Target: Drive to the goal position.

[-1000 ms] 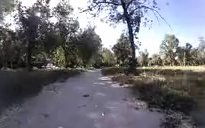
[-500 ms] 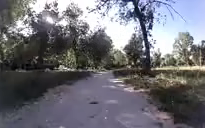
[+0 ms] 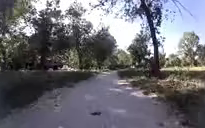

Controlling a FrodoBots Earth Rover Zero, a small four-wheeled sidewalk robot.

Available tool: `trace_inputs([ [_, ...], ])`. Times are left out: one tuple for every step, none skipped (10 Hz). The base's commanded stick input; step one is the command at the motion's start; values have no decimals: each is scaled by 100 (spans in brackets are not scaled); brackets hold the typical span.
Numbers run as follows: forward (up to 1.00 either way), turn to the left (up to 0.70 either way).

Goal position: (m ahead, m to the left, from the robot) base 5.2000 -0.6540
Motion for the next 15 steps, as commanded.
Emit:
trace_inputs([
  [70,0],
  [70,0],
  [70,0],
  [70,0],
  [71,0],
  [85,0],
  [85,0],
  [85,0],
  [85,0],
  [85,0],
  [85,0],
  [85,0],
  [85,0],
  [85,0],
  [85,0],
])
